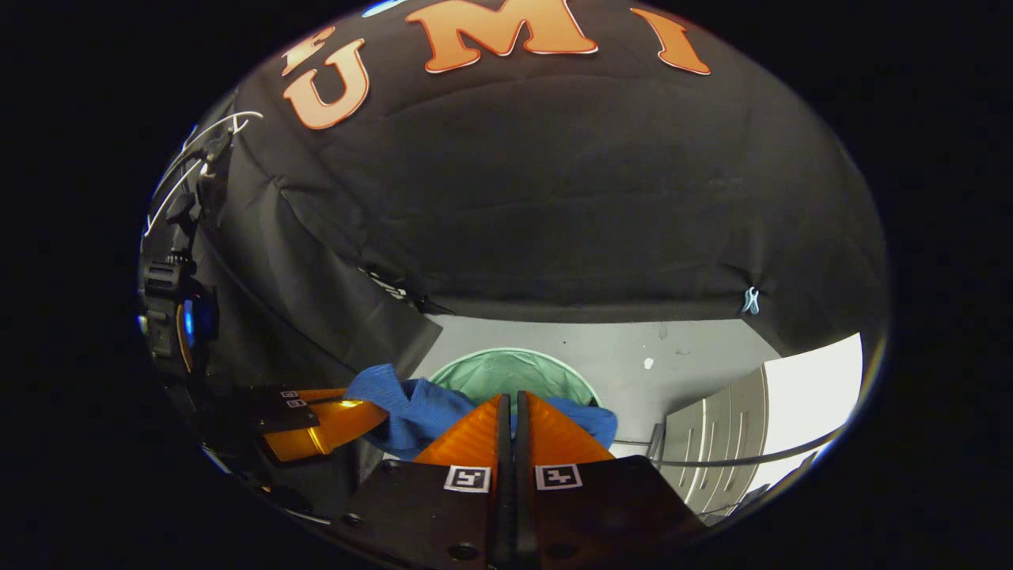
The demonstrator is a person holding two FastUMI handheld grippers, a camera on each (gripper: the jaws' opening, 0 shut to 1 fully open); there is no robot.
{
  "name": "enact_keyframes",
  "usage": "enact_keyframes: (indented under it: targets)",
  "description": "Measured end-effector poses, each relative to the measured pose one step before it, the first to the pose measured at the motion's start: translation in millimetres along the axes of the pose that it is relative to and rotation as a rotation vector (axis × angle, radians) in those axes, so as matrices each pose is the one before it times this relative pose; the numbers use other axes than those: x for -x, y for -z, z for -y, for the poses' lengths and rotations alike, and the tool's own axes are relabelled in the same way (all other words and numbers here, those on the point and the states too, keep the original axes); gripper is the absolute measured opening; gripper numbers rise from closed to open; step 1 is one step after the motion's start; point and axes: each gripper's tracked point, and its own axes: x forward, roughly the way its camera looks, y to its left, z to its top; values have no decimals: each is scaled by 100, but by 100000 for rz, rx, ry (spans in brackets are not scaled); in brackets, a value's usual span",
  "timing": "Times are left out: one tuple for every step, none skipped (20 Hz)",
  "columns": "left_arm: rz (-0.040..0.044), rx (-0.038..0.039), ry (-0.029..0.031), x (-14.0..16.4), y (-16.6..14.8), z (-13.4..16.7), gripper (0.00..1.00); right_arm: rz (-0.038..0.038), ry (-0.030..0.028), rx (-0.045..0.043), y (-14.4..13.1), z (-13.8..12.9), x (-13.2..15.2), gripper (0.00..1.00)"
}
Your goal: Grasp the clothes on the hanger with both hands and then place them into the laundry hamper below.
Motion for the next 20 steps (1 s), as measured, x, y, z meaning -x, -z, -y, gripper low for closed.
enact_keyframes:
  targets:
    - [-1513,695,-490,-208,332,-200,1,-1521,169,-189,718,192,-445,8]
    - [-1073,50,-382,-485,273,-19,0,-1431,-44,-405,512,51,-249,8]
    - [-1056,-151,-273,-149,15,-30,0,-1355,114,-52,341,-45,-135,8]
    - [-686,104,15,-152,27,-76,0,-1191,69,191,491,379,-102,8]
    - [-940,466,221,-103,144,-23,0,-1248,258,206,383,227,38,8]
    - [-1040,589,-194,-243,583,-183,1,-1376,434,-112,334,147,-70,8]
    - [-853,426,-668,-17,239,-8,1,-1951,141,-569,710,105,-213,8]
    - [-1925,586,-1799,-389,391,-365,1,-2135,-79,-1082,762,15,-379,8]
    - [-1522,365,-1190,70,221,-181,1,-1799,231,-1059,790,286,-623,8]
    - [-1956,205,-752,280,175,119,1,-1692,447,-849,519,251,-509,8]
    - [-2098,202,-302,51,335,52,1,-1041,-29,-687,533,231,152,8]
    - [-1764,-114,559,-158,349,290,4,-825,-76,-496,290,57,55,8]
    - [-1823,-434,990,-9,469,173,6,-447,105,-272,244,126,134,8]
    - [-893,-337,238,-79,540,-38,8,-308,167,-221,169,179,63,8]
    - [-204,-360,-182,156,97,15,4,-287,67,-425,265,92,-196,8]
    - [-129,-374,-32,-222,136,114,15,-69,-238,-549,139,63,-125,8]
    - [134,-375,-152,208,-15,129,19,-72,102,-497,225,118,-11,8]
    - [240,-520,-988,241,131,30,22,145,369,-507,73,230,55,8]
    - [523,-342,-956,190,-100,-137,34,84,297,-599,242,287,382,8]
    - [334,-143,-851,193,113,-72,46,-21,387,-815,51,147,289,8]
